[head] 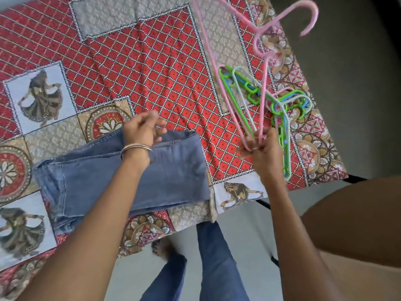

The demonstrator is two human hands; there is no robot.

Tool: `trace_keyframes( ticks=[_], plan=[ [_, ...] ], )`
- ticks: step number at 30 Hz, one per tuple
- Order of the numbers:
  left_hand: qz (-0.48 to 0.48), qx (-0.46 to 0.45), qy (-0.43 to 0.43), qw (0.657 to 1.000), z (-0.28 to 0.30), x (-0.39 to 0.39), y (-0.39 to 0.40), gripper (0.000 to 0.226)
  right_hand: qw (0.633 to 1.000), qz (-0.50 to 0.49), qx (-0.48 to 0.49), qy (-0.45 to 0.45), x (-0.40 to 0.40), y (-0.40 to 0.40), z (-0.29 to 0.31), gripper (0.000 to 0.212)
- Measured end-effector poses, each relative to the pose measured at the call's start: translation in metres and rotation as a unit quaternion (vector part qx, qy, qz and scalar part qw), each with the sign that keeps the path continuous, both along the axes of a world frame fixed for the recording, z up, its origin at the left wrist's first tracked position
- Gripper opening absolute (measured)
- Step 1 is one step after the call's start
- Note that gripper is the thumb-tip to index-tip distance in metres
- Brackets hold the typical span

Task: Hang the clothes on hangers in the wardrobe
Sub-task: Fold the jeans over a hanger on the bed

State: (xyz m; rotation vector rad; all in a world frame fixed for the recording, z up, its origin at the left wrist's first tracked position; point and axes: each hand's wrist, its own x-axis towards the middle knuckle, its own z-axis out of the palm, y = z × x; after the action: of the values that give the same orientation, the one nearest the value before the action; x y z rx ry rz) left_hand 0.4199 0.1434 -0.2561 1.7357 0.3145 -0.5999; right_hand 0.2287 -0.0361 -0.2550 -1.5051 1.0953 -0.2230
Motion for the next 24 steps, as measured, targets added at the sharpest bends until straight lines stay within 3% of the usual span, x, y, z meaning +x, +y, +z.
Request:
trace_keyframes(
  ticks=[4, 6, 9, 12, 14, 16, 18, 20, 21, 23, 24],
  plan=[
    [-0.091, -0.046, -0.047, 0.994, 0.024, 0.003, 0.023, 0.020, 0.985, 0.117, -0.096, 0.084, 0.002, 0.074, -0.008, 0.023],
    [-0.154, -0.058, -0.046, 0.985, 0.026, 0.003, 0.033, 0.042, 0.962, 0.183, -0.159, 0.127, 0.000, 0.107, -0.017, 0.009],
    [-0.200, -0.013, -0.014, 0.980, 0.018, -0.009, 0.088, 0.074, 0.898, 0.298, -0.268, 0.181, -0.007, 0.191, -0.019, 0.011],
    [-0.129, 0.043, -0.012, 0.991, 0.001, -0.019, 0.129, 0.053, 0.845, 0.370, -0.348, 0.167, -0.013, 0.236, -0.032, 0.014],
    [-0.072, 0.069, -0.033, 0.994, -0.007, -0.024, 0.142, 0.036, 0.787, 0.404, -0.429, 0.182, -0.024, 0.258, -0.048, 0.010],
    [-0.011, 0.069, -0.035, 0.997, -0.017, -0.032, 0.163, 0.026, 0.737, 0.476, -0.434, 0.204, -0.033, 0.279, -0.054, 0.029],
    [0.013, 0.082, -0.024, 0.996, -0.026, -0.038, 0.180, 0.017, 0.704, 0.573, -0.367, 0.201, -0.038, 0.282, -0.056, 0.049],
    [0.003, 0.103, -0.016, 0.995, -0.035, -0.036, 0.192, 0.012, 0.733, 0.600, -0.249, 0.203, -0.036, 0.264, -0.046, 0.053],
    [0.004, 0.106, -0.012, 0.994, -0.037, -0.035, 0.198, 0.012, 0.778, 0.556, -0.216, 0.196, -0.035, 0.254, -0.043, 0.051],
    [0.011, 0.110, -0.007, 0.994, -0.043, -0.034, 0.206, 0.007, 0.900, 0.342, -0.216, 0.163, -0.033, 0.231, -0.044, 0.046],
    [0.019, 0.112, -0.012, 0.993, -0.045, -0.034, 0.210, 0.005, 0.941, 0.206, -0.210, 0.168, -0.030, 0.217, -0.046, 0.047]
  ],
)
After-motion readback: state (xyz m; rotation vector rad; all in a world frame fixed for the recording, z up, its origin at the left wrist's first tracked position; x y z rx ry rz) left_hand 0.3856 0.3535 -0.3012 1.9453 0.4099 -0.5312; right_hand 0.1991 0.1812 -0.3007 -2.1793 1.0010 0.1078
